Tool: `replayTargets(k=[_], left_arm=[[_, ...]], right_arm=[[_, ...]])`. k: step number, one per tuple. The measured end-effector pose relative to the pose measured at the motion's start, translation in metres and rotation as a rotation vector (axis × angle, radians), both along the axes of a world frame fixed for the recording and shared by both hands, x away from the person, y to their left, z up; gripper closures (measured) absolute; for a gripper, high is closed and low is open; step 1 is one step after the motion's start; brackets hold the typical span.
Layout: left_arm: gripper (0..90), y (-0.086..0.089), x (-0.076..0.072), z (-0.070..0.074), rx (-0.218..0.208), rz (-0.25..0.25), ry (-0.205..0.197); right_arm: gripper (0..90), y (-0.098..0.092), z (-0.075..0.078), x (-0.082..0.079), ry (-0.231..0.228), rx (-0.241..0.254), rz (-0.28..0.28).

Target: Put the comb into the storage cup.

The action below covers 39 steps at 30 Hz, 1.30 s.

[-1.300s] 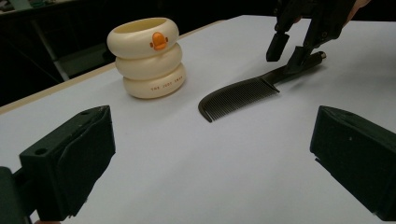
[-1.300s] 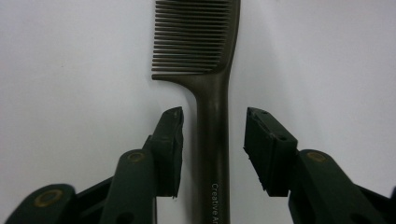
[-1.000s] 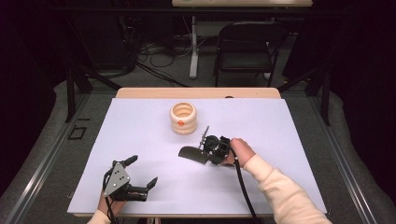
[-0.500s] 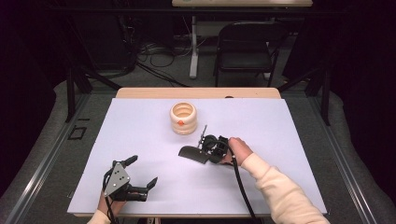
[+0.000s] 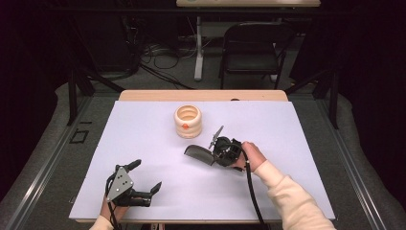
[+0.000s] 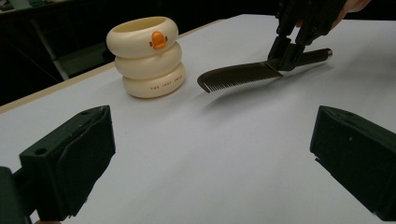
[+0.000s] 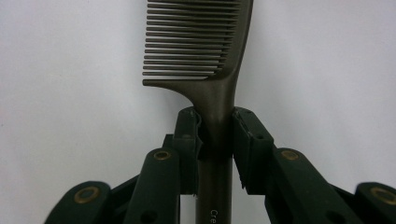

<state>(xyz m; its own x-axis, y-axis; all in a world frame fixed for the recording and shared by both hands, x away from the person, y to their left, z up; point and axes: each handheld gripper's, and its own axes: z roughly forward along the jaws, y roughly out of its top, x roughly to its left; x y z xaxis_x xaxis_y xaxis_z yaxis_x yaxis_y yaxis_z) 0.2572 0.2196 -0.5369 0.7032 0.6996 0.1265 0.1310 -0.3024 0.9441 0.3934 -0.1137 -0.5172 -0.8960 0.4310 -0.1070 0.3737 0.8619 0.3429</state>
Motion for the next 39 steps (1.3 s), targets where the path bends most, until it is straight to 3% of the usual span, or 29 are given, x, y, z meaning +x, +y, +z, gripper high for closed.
replayTargets(k=[7,20,39], left_arm=[[0.0,0.0,0.0,0.0,-0.002,0.002,0.0],[0.0,0.0,0.0,0.0,-0.001,0.0,-0.001],[0.0,0.0,0.0,0.0,-0.002,-0.001,-0.002]], right_arm=[[72.4,-0.012,0.003,-0.003,-0.02,0.07,-0.025],[72.4,-0.024,0.01,-0.012,-0.042,0.136,-0.047],[72.4,-0.033,0.012,-0.013,-0.047,0.19,-0.059]])
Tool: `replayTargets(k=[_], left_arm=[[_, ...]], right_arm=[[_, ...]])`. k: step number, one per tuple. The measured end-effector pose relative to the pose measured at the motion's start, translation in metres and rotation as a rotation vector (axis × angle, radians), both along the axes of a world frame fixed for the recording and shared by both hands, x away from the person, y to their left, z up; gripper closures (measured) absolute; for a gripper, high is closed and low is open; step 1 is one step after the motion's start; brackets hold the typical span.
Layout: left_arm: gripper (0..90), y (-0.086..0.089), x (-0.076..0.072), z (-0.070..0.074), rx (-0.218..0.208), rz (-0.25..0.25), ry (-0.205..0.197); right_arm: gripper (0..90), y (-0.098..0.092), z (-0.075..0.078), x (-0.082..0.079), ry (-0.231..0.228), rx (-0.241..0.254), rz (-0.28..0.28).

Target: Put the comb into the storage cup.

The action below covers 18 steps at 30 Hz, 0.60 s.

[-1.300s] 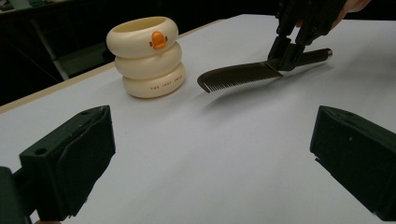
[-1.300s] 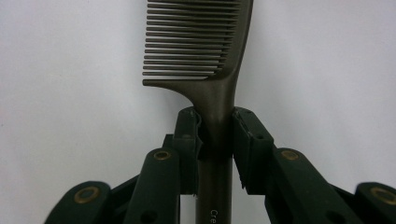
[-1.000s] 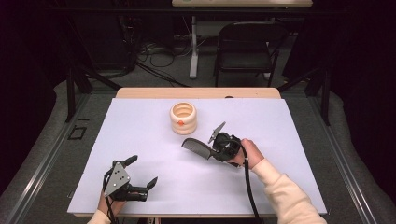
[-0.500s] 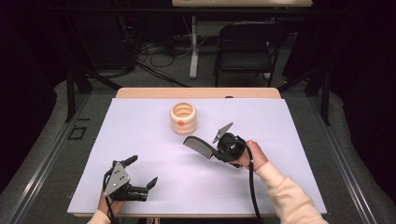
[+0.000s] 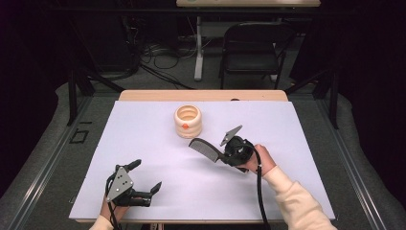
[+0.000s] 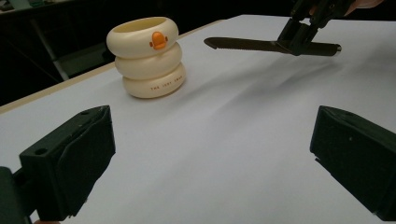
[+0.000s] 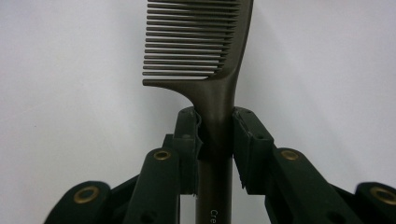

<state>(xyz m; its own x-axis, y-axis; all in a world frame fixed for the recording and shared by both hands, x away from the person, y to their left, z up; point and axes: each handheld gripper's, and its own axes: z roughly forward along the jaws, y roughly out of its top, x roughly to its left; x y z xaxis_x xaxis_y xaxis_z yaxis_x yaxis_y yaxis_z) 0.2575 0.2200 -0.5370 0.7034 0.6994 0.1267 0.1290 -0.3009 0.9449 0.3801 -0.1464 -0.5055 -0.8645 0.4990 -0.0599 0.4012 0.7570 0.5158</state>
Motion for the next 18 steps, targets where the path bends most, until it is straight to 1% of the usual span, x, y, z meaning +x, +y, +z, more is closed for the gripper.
replayTargets(k=[4,10,18], left_arm=[[0.0,0.0,0.0,0.0,-0.003,0.003,0.001],[0.0,0.0,0.0,0.0,-0.002,0.003,0.003],[0.0,-0.001,0.0,-0.001,0.0,0.002,0.003]], right_arm=[[72.4,-0.001,0.002,0.0,-0.008,0.001,-0.006],[72.4,-0.004,0.007,-0.002,-0.036,0.021,-0.012],[72.4,-0.009,0.011,-0.001,-0.057,0.041,-0.02]])
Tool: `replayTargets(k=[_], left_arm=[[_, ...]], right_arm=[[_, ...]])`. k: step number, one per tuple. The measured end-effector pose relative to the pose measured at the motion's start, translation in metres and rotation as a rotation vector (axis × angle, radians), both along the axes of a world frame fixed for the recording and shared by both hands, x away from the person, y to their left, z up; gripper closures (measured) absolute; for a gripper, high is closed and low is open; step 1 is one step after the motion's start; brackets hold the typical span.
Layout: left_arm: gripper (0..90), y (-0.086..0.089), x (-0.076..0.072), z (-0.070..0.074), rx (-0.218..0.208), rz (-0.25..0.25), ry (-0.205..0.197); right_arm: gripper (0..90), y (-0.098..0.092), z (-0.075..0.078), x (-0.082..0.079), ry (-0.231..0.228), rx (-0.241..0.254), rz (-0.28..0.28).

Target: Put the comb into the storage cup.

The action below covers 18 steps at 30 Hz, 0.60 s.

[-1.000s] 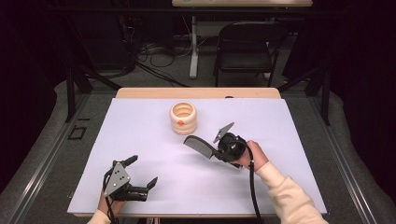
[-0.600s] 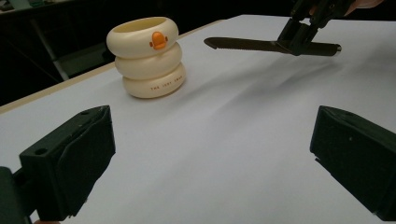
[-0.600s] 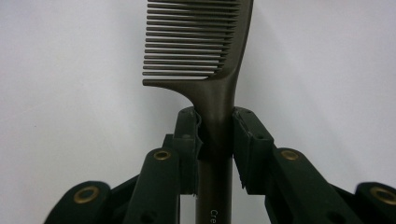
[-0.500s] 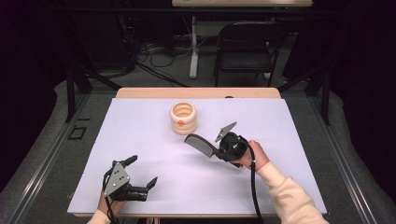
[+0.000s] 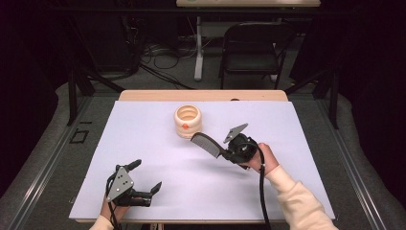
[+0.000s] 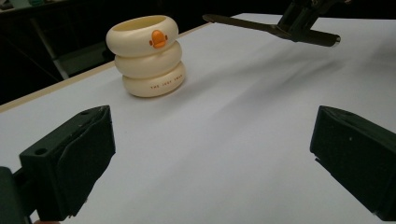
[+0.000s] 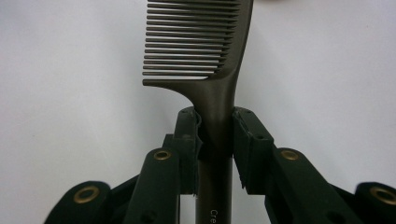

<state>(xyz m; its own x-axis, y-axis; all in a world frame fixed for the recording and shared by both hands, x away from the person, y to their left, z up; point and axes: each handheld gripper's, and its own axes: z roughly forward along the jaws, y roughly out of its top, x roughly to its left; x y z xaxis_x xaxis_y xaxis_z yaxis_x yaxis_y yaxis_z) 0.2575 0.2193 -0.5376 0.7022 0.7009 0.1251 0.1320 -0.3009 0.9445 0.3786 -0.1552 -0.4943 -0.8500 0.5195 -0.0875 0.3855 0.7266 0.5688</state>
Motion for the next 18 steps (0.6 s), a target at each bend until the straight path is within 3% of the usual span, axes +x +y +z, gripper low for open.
replayTargets(k=[18], left_arm=[[0.0,-0.0001,0.0007,-0.0002,0.003,-0.003,0.003]], right_arm=[[72.4,-0.0042,0.0054,0.0002,-0.025,0.048,-0.021]])
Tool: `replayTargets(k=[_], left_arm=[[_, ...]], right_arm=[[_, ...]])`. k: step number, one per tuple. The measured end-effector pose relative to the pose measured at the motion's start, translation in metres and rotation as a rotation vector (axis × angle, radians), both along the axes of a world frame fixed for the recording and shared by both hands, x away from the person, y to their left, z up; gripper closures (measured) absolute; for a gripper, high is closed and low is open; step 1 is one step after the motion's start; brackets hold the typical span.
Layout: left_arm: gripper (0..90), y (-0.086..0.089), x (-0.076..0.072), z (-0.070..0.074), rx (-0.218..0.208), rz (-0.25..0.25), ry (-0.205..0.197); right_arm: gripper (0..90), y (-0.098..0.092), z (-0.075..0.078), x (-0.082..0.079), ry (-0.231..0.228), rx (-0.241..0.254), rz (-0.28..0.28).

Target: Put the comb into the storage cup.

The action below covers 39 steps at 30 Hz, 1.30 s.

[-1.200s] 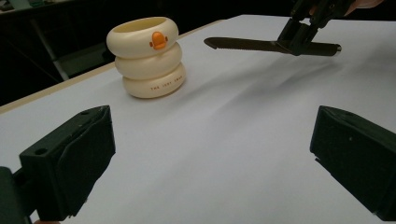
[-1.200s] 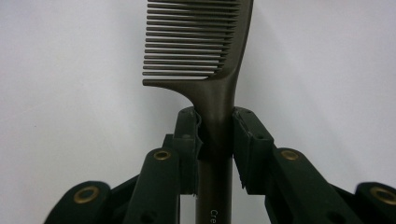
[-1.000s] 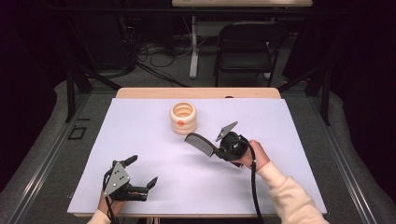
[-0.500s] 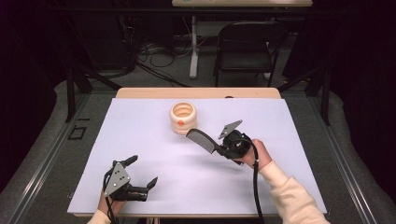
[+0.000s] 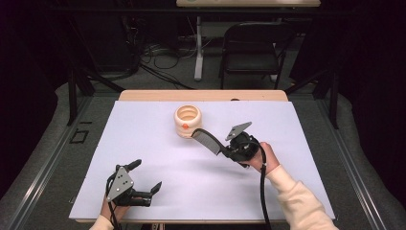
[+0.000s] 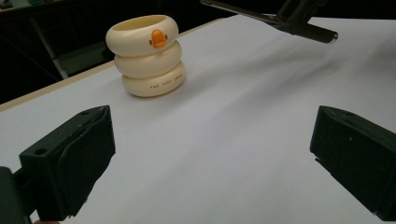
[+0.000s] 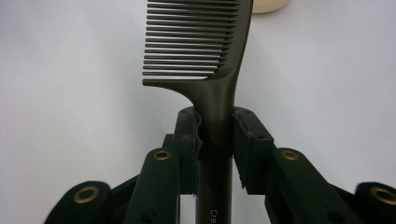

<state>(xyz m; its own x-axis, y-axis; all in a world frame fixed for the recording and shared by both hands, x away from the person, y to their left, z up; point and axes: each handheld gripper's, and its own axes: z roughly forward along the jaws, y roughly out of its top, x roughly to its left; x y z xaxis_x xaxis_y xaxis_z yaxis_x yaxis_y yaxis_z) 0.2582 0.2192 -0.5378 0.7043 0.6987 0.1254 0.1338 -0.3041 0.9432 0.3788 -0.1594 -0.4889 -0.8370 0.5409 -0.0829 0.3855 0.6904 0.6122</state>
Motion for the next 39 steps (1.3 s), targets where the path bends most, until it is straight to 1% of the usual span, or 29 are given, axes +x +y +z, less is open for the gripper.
replayTargets(k=[4,7,14,28,31,39], left_arm=[[0.0,0.0,0.0,0.0,-0.005,0.0,-0.002],[0.0,0.001,-0.001,0.0,-0.011,0.001,-0.003],[0.0,0.0,0.0,0.0,-0.006,-0.001,-0.002],[0.0,0.001,0.0,0.001,-0.012,0.003,-0.002],[0.0,0.001,0.0,0.0,-0.003,-0.002,-0.002],[0.0,0.001,0.0,0.0,-0.007,0.0,-0.002]], right_arm=[[72.4,-0.002,0.002,0.001,-0.012,0.014,0.002],[72.4,-0.002,0.003,0.0,-0.011,0.015,-0.006],[72.4,-0.005,0.004,0.001,-0.022,0.029,-0.017],[72.4,-0.008,0.007,0.002,-0.042,0.062,-0.044],[72.4,-0.009,0.007,0.002,-0.055,0.074,-0.047],[72.5,-0.011,0.013,0.002,-0.078,0.1,-0.053]])
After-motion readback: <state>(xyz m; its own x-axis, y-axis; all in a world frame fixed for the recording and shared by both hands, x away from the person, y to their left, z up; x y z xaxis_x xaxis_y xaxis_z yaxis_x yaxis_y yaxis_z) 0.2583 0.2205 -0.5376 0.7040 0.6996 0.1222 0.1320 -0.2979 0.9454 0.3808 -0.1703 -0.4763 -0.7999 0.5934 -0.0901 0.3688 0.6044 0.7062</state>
